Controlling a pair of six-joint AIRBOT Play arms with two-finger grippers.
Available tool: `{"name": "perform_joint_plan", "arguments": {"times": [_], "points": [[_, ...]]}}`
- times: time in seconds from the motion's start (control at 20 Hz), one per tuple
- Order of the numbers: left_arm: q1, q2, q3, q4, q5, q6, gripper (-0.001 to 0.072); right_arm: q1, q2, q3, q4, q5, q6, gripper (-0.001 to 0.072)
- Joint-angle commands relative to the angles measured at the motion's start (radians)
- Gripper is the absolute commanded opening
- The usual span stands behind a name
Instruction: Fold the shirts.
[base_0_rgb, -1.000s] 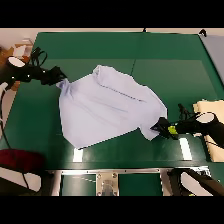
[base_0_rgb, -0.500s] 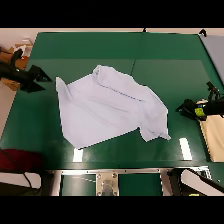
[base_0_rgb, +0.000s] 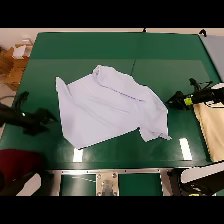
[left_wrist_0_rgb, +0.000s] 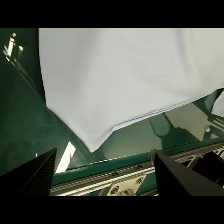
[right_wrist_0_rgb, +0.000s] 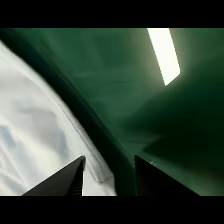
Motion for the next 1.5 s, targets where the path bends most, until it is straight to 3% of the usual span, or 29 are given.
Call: {"name": "perform_joint_plan", "arguments": {"times": [0.0, 0.1, 0.2, 0.4, 0.45, 0.5, 0.65, 0.7, 0.75, 0.85, 0.9, 0.95, 1.05, 1.2, 1.45], "points": [[0.001, 0.124, -0.228, -0.072, 0.053, -0.032, 0.0668, 0.046, -0.096, 0.043, 0.009, 0.032, -0.037, 0.0369], [0.001, 0.123, -0.311, -0.078, 0.053, -0.041, 0.0668, 0.058, -0.098, 0.044, 0.009, 0.031, -0.044, 0.0354], [0.001, 0.123, -0.398, -0.109, 0.076, -0.038, 0.0667, 0.058, -0.098, 0.053, 0.009, 0.033, -0.043, 0.0291], [0.001, 0.123, -0.555, -0.294, 0.264, 0.046, 0.0667, 0.061, -0.098, 0.063, 0.012, 0.033, -0.043, 0.0279], [-0.009, 0.122, -0.583, -0.36, 0.317, 0.087, 0.0635, 0.061, -0.098, 0.063, 0.012, 0.035, -0.043, 0.0249], [-0.041, 0.121, -0.593, -0.385, 0.367, 0.1, 0.0549, 0.061, -0.098, 0.063, 0.012, 0.036, -0.043, 0.0249], [-0.198, 0.121, -0.593, -0.435, 0.528, 0.084, 0.0543, 0.061, -0.098, 0.063, 0.013, 0.038, -0.043, 0.0249], [-0.245, 0.121, -0.593, -0.43, 0.583, 0.059, 0.0508, 0.061, -0.098, 0.063, 0.013, 0.043, -0.043, 0.0249], [-0.272, 0.121, -0.593, -0.429, 0.621, 0.049, 0.0357, 0.061, -0.098, 0.063, 0.012, 0.05, -0.043, 0.0241], [-0.281, 0.121, -0.58, -0.429, 0.634, 0.047, 0.0022, 0.061, -0.097, 0.064, 0.013, 0.061, -0.043, 0.0098], [-0.281, 0.121, -0.555, -0.429, 0.616, 0.058, 0.002, 0.061, -0.097, 0.064, 0.014, 0.067, -0.043, 0.0024], [-0.281, 0.121, -0.515, -0.427, 0.589, 0.081, 0.0019, 0.061, -0.097, 0.064, 0.033, 0.075, -0.043, 0.0015], [-0.281, 0.121, -0.406, -0.407, 0.526, 0.092, 0.0019, 0.061, -0.091, 0.065, 0.122, 0.108, -0.053, 0.0015], [-0.274, 0.121, -0.148, -0.367, 0.421, 0.091, 0.0019, 0.059, -0.016, 0.081, 0.386, 0.205, -0.141, 0.0014], [-0.217, 0.121, 0.456, -0.367, 0.315, 0.09, 0.002, 0.007, 0.286, 0.258, 0.765, 0.242, -0.154, 0.0015]]}}
